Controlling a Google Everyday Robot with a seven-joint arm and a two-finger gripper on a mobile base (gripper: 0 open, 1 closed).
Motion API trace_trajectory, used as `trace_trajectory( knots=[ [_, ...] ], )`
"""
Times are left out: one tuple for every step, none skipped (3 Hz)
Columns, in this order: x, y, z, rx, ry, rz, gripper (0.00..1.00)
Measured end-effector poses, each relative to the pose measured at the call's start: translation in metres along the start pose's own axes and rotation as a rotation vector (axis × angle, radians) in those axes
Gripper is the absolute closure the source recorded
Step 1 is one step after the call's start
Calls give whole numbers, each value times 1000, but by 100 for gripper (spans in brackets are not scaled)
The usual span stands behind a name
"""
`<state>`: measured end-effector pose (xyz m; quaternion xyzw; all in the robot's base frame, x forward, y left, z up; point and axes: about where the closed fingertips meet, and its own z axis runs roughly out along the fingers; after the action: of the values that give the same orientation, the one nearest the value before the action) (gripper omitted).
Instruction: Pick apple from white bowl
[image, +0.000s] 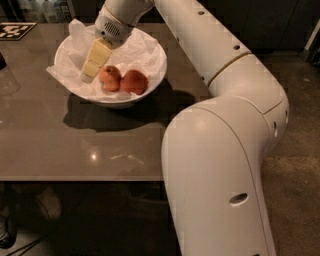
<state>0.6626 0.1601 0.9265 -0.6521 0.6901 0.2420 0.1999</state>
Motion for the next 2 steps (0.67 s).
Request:
trace_trajectory(
  knots=[
    [9, -10, 9, 7, -12, 22, 0],
    [17, -21, 16, 17, -10, 39, 0]
  ],
)
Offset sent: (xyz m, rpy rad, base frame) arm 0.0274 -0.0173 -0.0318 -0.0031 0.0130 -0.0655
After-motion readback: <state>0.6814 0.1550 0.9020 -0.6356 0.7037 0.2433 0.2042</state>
